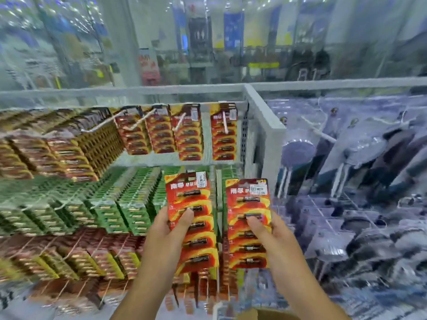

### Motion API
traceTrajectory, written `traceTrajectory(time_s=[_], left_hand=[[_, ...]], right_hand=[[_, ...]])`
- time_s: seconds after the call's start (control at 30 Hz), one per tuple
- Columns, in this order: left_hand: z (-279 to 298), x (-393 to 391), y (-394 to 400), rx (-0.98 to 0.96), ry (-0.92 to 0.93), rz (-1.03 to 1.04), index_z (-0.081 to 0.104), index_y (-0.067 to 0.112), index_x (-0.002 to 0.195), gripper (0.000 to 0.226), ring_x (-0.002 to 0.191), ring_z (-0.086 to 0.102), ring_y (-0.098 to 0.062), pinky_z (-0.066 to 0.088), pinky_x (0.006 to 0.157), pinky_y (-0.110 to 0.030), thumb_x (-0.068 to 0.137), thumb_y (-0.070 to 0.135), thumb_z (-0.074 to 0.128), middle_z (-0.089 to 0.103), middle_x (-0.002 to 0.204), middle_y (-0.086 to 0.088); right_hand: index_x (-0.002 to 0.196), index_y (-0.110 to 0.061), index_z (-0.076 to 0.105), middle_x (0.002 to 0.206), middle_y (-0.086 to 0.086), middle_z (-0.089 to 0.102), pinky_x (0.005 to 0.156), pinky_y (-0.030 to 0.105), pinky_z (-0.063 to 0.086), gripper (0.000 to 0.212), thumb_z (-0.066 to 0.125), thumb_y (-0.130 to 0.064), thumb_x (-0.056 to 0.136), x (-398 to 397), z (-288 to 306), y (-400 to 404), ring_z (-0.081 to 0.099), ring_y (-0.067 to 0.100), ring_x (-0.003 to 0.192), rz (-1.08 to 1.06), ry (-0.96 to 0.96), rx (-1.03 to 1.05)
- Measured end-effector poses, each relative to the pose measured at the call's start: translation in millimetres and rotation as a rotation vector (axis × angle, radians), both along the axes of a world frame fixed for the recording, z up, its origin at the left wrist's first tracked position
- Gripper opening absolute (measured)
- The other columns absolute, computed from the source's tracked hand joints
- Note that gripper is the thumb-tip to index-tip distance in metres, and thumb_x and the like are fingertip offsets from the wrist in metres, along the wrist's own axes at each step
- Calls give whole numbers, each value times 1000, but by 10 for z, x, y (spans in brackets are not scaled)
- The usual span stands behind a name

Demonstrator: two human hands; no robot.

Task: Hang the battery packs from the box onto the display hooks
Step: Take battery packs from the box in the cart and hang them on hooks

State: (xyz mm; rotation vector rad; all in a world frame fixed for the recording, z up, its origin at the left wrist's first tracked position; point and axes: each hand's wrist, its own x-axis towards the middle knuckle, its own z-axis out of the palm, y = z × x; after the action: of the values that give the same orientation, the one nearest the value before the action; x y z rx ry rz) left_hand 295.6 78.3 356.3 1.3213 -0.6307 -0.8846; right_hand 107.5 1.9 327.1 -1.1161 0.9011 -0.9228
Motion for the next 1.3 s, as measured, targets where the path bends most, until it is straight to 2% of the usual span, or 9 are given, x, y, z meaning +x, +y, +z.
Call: traceTrajectory(time_s=[0.07,0.17,0.23,0.33,0.4,0.53,0.83,1.03,1.3], left_hand=[[127,259,-74,-33,10,-22,67,36,117,19,87,79,-28,64,76,-53,99,36,65,81,99,0],[267,591,-225,-91,19,-41,68,37,116,18,88,80,-27,64,70,-45,98,34,66,81,101,1],[353,749,-327,-116,25,-74,67,39,117,19,89,80,-26,64,71,-45,98,35,67,81,103,2],[405,899,-465,-128,22,-144,67,38,117,19,88,80,-26,66,72,-47,99,35,65,81,102,3],[406,961,-548,-125,-8,-163,68,37,117,19,88,79,-24,65,72,-47,98,36,66,81,100,4],[423,988,-666,-137,-29,-203,72,51,102,13,88,79,-21,64,77,-49,97,40,67,80,100,9],[439,917,-789,-146,-6,-201,68,35,119,18,85,80,-24,65,73,-48,101,36,63,81,100,2],[413,949,-854,-152,-1,-164,70,36,113,14,84,80,-28,64,78,-58,101,38,64,81,99,0],[366,1002,-971,-143,-33,-183,69,38,117,17,86,80,-25,64,80,-56,101,38,63,81,100,2]], right_hand=[[120,-28,71,103,-3,81,81,42,64,42,72,-44,81,298,144,-44,79,18,92,-26,-29,-3],[115,-33,74,111,3,80,92,54,60,37,77,-45,80,652,266,-168,78,28,100,-85,-84,-26],[113,-32,74,109,4,80,89,51,60,33,77,-40,81,825,362,-252,78,28,99,-127,-104,-46],[115,-27,72,104,4,81,70,39,62,20,70,-29,94,982,466,-372,79,25,92,-187,-132,-68],[116,-26,71,103,4,81,66,36,61,19,68,-28,97,1030,506,-429,79,25,90,-233,-156,-65],[118,-27,71,106,5,81,71,39,60,20,68,-27,98,1057,560,-504,79,27,94,-295,-175,-76],[123,-25,69,110,7,80,88,53,61,21,65,-28,102,998,615,-602,78,31,98,-272,-126,-69],[121,-24,70,106,6,81,83,49,62,19,65,-26,102,997,610,-671,79,30,94,-283,-122,-64],[119,-24,70,101,3,81,73,40,62,17,64,-27,103,1024,588,-722,80,25,90,-269,-80,-93]])
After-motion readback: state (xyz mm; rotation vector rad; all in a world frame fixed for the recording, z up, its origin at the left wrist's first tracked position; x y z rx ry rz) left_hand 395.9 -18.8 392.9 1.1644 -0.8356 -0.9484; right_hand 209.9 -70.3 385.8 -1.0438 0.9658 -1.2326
